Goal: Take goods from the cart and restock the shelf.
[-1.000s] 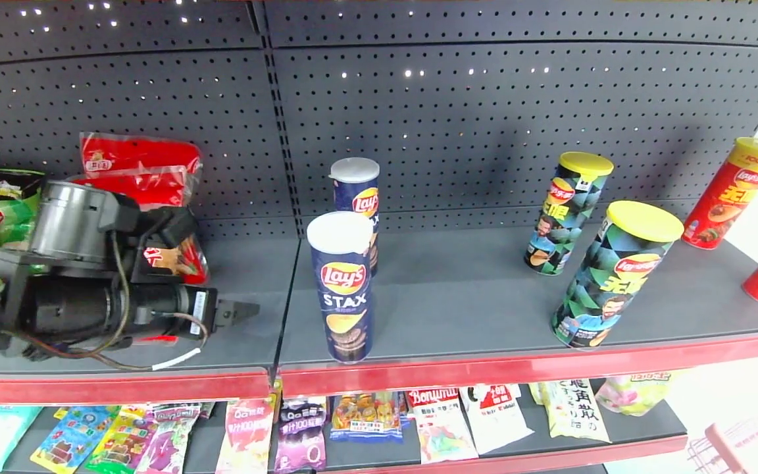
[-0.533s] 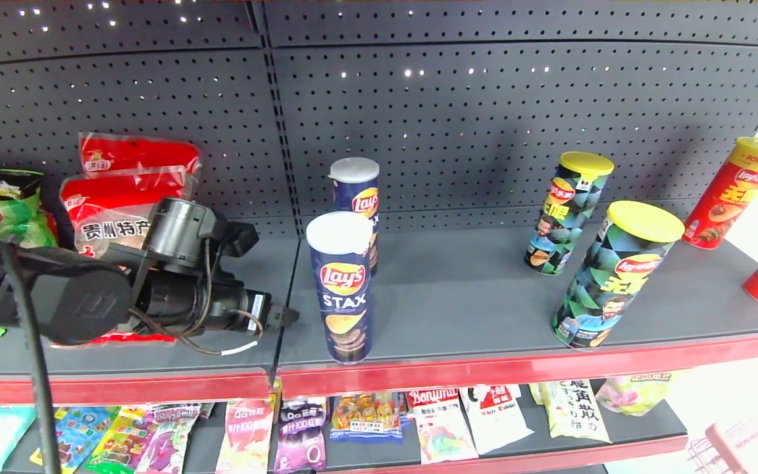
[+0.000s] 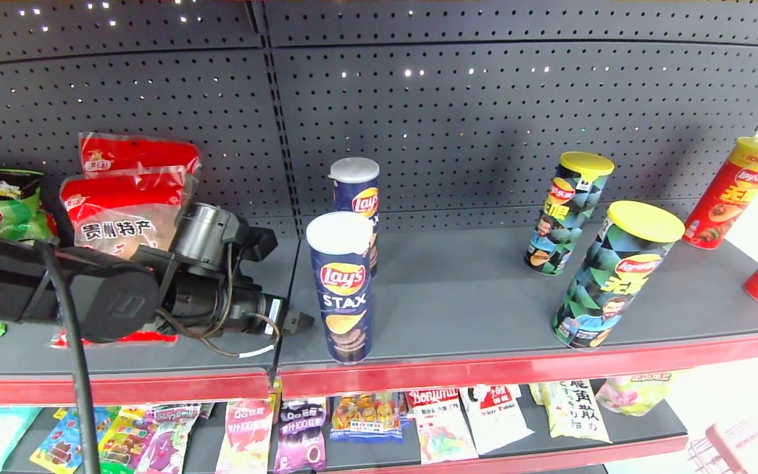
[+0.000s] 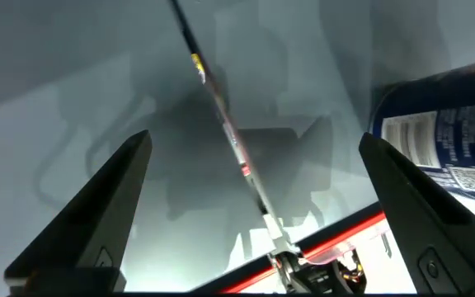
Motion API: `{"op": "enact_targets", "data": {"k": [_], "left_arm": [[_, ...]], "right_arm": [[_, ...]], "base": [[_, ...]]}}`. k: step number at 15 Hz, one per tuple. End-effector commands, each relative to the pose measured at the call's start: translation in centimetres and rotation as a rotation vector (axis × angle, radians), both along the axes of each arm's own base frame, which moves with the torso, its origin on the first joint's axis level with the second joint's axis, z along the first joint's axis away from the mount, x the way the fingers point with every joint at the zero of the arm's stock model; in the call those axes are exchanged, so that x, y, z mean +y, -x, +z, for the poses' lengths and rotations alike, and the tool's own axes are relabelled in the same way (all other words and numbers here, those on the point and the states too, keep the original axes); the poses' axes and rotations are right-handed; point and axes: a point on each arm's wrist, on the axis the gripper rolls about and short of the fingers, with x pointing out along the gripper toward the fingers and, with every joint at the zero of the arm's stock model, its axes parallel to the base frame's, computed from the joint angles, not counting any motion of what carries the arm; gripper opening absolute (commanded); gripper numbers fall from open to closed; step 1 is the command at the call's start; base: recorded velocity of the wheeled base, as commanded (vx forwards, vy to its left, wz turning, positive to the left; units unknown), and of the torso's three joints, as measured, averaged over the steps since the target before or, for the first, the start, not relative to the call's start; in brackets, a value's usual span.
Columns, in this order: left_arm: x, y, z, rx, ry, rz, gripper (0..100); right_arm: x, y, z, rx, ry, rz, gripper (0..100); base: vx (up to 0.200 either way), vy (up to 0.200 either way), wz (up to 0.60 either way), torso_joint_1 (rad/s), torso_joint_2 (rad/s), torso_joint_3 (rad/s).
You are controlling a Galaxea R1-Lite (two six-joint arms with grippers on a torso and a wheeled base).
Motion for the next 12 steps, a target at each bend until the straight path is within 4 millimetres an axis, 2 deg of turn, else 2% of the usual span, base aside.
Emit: {"op": "enact_targets", "data": {"k": [1,12], "left_arm": [[-0.37,0.17,0.1,-0.005,0.0,-0.01,100],[-1.09,0.37,0.16,-0.009,-0.001,-0.031,100]], "right_arm": [[0.0,-0.01,0.01,0.001,0.0,0.002,100],[0.0,-0.01,0.01,0.001,0.0,0.002,100]], "base": [[0.0,0.0,0.0,0.0,0.0,0.0],[0.0,0.0,0.0,0.0,0.0,0.0]]}}
